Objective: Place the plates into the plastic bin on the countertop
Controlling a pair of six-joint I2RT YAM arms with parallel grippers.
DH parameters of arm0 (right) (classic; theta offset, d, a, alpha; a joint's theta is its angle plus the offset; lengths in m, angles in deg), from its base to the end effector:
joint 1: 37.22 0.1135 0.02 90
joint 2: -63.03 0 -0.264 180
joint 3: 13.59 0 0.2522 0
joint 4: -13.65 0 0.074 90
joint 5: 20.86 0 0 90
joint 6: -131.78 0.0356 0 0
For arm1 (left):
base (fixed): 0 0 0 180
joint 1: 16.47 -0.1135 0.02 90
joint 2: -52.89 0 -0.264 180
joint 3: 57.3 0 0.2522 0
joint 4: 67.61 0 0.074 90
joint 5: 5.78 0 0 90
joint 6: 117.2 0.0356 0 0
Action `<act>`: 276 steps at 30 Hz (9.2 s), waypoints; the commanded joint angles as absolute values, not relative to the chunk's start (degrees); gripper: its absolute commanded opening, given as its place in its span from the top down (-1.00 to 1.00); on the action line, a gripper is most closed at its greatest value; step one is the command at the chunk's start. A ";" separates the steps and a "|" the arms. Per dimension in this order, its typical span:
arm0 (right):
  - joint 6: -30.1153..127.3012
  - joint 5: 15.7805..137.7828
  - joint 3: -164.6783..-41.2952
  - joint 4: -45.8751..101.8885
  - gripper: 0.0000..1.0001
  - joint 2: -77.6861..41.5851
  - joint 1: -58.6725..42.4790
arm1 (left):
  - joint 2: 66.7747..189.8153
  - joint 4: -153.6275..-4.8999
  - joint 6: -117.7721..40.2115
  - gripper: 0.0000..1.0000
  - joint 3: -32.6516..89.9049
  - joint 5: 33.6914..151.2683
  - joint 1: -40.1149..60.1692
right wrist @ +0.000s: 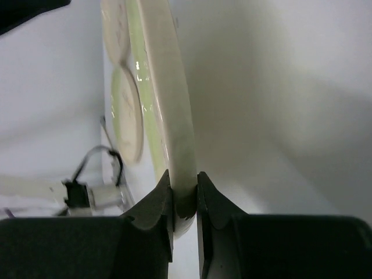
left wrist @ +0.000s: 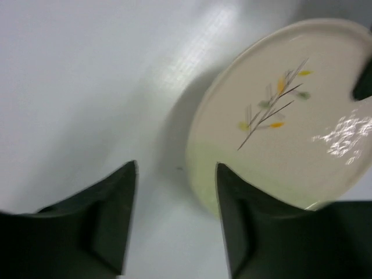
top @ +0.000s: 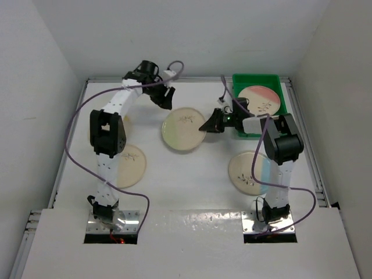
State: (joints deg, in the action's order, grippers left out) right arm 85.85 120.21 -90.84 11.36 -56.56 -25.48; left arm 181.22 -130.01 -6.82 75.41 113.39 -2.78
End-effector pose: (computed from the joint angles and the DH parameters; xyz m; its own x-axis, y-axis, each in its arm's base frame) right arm 0.3963 0.1106 0.1112 -0.9471 0.2496 -0.2018 -0.0726 0.4460 0.8921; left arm 0.4728 -0.1330 0.2507 -0.6132 0.4623 -0.6404 0.7158 0.6681 -0.2031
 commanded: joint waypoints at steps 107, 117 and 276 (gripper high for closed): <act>96.18 121.88 -97.75 -2.74 1.00 -59.14 -24.21 | 175.85 -124.35 -6.28 0.63 68.96 115.15 -8.29; 108.39 102.12 -87.05 -15.13 1.00 -39.74 -40.61 | 173.39 -131.90 0.13 -0.17 67.21 114.28 -20.60; 95.73 64.82 -62.69 52.46 1.00 -29.51 -43.07 | 162.75 -124.17 0.84 -0.60 51.99 112.34 -12.43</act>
